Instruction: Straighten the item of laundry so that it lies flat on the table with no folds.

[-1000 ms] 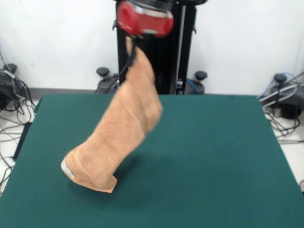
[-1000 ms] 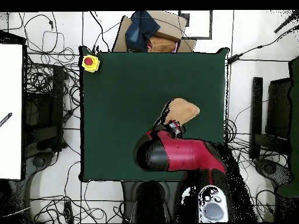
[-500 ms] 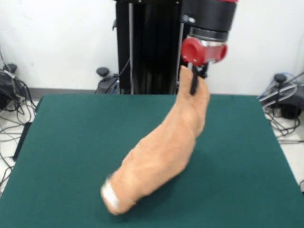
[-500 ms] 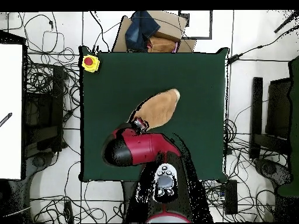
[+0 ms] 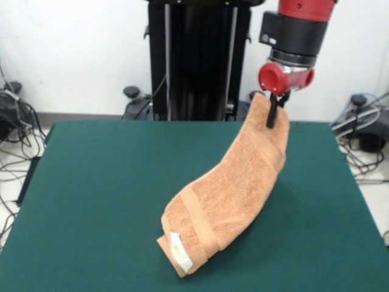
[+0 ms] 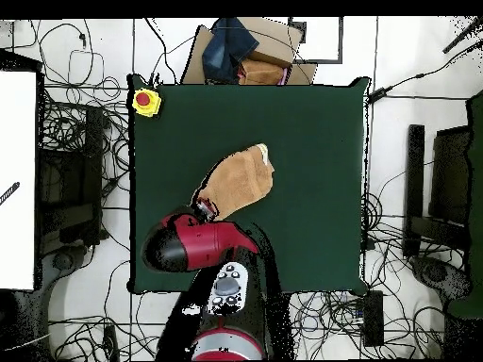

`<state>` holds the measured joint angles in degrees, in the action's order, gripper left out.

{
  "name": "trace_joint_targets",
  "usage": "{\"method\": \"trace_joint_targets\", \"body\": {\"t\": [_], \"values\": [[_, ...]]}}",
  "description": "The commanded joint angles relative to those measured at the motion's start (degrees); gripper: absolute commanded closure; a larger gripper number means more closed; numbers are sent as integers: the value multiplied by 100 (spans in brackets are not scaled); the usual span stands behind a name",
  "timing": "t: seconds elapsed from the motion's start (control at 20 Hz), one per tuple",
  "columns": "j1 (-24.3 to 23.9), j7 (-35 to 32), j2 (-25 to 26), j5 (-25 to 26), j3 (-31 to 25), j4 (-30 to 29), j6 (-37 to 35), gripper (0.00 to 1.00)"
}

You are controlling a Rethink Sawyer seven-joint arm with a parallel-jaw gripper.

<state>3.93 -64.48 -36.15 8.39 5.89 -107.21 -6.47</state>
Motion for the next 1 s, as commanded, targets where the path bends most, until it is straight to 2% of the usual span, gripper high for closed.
{"method": "trace_joint_targets", "body": {"t": [0.05,0.25,0.5,1.0], "values": [[301,-1933,266,-559,620,-386,-406,100],[220,-1796,347,-603,701,-574,-254,100],[342,-1710,416,-613,1001,-663,-280,100],[-4,-1678,759,-545,725,-866,444,100]]}}
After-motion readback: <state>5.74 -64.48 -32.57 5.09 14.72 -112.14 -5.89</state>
